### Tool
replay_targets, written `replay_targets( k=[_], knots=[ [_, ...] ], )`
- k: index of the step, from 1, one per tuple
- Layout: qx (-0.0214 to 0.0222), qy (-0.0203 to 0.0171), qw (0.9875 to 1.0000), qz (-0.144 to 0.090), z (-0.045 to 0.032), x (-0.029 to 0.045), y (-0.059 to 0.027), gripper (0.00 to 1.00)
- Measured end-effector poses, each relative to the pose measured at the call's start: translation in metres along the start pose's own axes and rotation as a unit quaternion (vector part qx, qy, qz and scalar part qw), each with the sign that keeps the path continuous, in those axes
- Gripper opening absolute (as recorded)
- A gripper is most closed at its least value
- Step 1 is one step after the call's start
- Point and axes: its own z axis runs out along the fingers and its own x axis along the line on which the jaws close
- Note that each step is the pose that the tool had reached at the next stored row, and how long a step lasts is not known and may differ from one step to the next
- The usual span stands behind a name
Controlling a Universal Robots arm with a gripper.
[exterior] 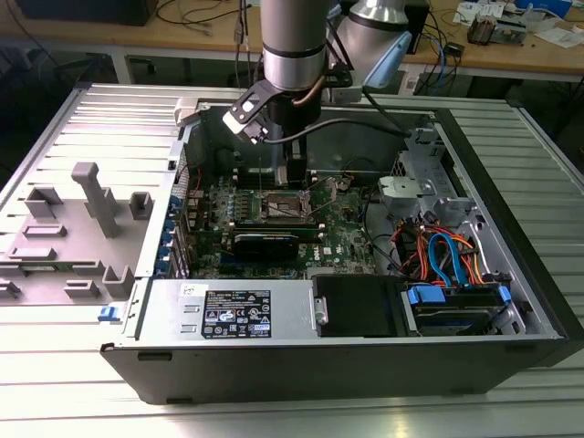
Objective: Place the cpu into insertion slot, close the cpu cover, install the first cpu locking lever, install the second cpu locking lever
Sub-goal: 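Place the cpu into insertion slot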
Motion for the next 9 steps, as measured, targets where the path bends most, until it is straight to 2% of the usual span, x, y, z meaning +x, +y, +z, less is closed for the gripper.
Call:
replay_targets(
  k=[6,9],
  knots=[
    [-0.0001,-0.0001,1.0000,0.002,0.0093,-0.0002,-0.0007,0.54],
    [0.0003,-0.0002,1.0000,0.003,0.0178,-0.0005,-0.0017,0.54]
  ],
)
